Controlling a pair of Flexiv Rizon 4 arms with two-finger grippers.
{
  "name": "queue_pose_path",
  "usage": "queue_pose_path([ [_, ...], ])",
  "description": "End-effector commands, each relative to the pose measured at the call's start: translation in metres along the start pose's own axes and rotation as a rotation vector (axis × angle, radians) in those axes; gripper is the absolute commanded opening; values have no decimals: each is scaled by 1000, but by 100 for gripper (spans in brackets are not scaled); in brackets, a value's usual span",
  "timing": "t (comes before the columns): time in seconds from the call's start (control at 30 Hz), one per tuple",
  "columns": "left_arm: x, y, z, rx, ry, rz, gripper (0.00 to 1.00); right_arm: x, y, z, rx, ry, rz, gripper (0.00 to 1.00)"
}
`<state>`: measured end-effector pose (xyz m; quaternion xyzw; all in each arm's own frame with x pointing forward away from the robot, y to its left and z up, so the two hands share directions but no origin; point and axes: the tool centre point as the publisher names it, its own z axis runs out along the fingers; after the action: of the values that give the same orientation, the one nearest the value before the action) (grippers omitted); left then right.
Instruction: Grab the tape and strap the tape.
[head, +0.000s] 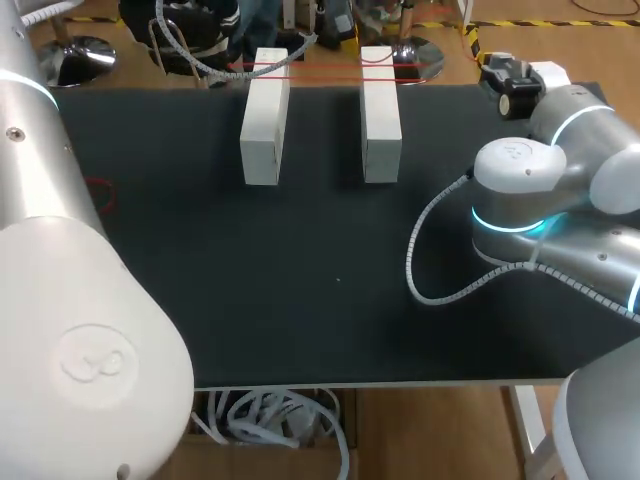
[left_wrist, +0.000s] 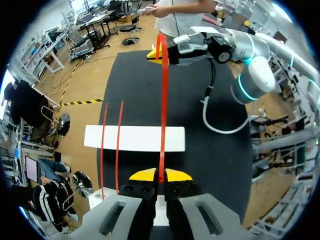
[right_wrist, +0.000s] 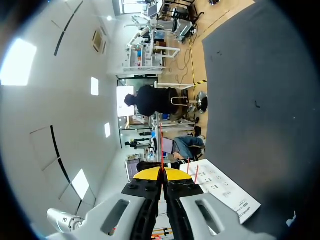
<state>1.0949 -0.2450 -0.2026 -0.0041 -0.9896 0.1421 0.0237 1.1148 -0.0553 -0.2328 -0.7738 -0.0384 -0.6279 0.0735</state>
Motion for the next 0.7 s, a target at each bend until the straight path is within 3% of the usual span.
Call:
queue_pose_path([
  [0.03,-4,-3,-1,-25,10,-5,0,1,0,0,-1,-6,-1,0],
  [0.5,-6,-5,-1,-44,13,12,0,1,0,0,-1,-6,-1,0],
  [0.7,-6,-5,-1,-44,13,12,0,4,18,1,-24,-80,-321,0],
])
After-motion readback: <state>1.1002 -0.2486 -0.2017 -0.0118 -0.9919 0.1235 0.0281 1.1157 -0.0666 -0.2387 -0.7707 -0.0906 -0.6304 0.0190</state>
